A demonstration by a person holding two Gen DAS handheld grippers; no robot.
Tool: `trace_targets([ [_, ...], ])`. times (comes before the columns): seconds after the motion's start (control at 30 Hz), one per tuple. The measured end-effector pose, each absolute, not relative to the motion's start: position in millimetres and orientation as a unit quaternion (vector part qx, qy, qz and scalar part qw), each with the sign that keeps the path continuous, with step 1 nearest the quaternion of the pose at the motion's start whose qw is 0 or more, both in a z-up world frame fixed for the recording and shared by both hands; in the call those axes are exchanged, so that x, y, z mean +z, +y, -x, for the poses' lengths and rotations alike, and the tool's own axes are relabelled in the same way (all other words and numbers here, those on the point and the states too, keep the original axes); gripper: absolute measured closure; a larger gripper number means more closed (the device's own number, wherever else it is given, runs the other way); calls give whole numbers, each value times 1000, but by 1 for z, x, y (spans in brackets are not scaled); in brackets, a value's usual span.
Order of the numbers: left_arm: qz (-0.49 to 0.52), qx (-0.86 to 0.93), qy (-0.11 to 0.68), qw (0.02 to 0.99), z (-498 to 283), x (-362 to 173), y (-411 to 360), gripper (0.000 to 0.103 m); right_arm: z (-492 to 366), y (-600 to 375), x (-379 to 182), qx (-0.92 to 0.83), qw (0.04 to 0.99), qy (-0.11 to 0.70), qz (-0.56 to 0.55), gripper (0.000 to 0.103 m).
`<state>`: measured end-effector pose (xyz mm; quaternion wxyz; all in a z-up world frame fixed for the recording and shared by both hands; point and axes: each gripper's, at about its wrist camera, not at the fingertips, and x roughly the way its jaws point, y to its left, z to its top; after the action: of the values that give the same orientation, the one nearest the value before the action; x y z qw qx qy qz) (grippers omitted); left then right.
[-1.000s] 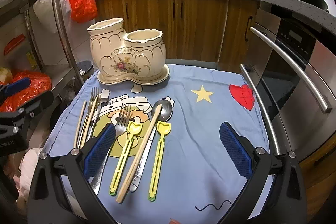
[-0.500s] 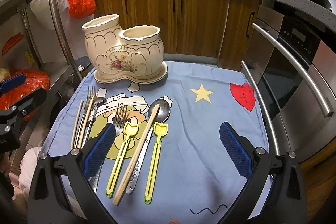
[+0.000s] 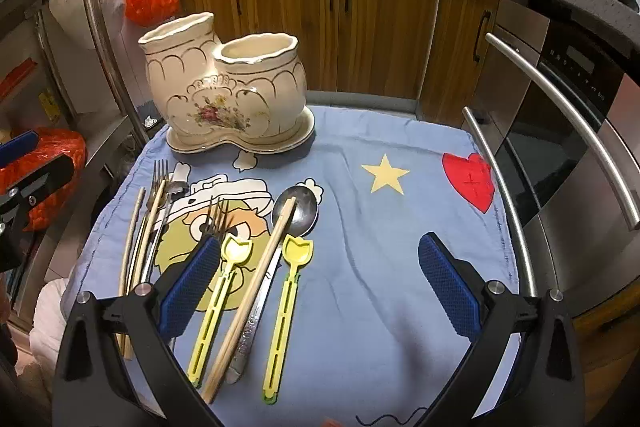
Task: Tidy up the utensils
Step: 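Lower the right gripper onto the yellow plastic spoon while the left gripper approaches a chopstick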
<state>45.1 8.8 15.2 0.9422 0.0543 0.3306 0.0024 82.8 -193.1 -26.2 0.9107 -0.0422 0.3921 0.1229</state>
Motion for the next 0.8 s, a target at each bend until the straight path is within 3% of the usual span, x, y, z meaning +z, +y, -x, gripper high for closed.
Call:
trace_targets([
  [0.5, -29, -33, 343, 938, -63, -9, 20, 5, -94, -203, -43, 160, 902, 398, 42, 5],
  [0.8, 9, -37, 405, 914, -69, -39, 42, 5, -98, -210, -69, 170, 885, 430, 55, 6],
])
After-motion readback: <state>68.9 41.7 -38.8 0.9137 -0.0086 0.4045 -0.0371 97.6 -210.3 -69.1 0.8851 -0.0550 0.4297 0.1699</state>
